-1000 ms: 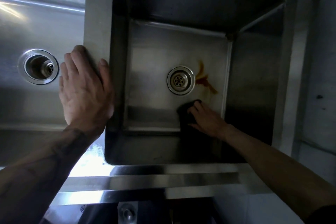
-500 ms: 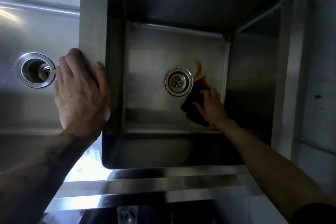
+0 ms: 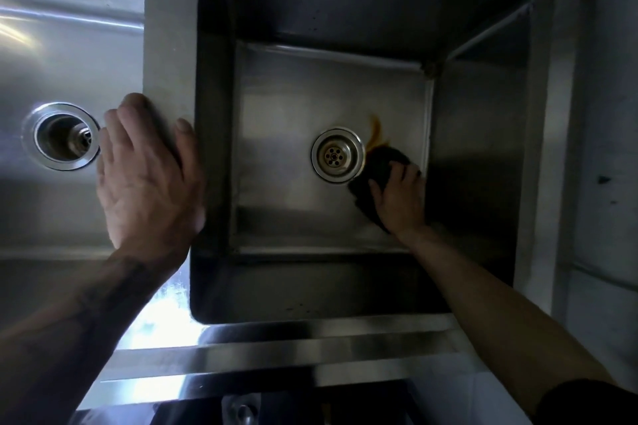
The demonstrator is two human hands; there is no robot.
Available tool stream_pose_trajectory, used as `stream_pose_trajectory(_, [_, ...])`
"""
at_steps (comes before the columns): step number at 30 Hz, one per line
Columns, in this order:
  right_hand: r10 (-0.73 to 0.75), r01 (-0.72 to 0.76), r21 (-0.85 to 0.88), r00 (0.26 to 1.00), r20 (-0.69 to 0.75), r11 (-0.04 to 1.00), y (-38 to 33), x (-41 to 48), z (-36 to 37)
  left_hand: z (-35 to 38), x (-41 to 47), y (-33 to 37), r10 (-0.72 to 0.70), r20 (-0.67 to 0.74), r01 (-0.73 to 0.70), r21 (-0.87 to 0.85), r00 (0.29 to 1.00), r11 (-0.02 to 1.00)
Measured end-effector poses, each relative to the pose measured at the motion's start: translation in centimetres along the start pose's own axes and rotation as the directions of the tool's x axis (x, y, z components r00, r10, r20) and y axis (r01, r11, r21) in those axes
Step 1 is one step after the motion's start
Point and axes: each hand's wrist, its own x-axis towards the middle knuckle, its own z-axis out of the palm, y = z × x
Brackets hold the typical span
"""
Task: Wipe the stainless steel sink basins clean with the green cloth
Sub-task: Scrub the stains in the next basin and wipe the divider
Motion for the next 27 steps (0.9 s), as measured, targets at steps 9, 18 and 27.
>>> stream_pose_trajectory(9, [0.219,-0.215,0.050,0.971,-0.096,0.975,0.7,0.7,0.4,0.0,0.0,0.0,0.012,0.019,-0.012,0.002,1.000,1.000])
stream_pose_trajectory(18, [-0.011,0.018,0.094,0.998,-0.065,0.995,0.9,0.8,-0.2,-0.2,-0.1,0.3,-0.002,0.010,0.002,-0.024,1.000,1.000])
stream_pose_trajectory(27, [-0.233,0.232,0.121,0.972,-0.008,0.965,-1.4,0.4,1.0,-0.3,0.0,0.3,-0.003,0.021,0.003,-0.020,1.000,1.000])
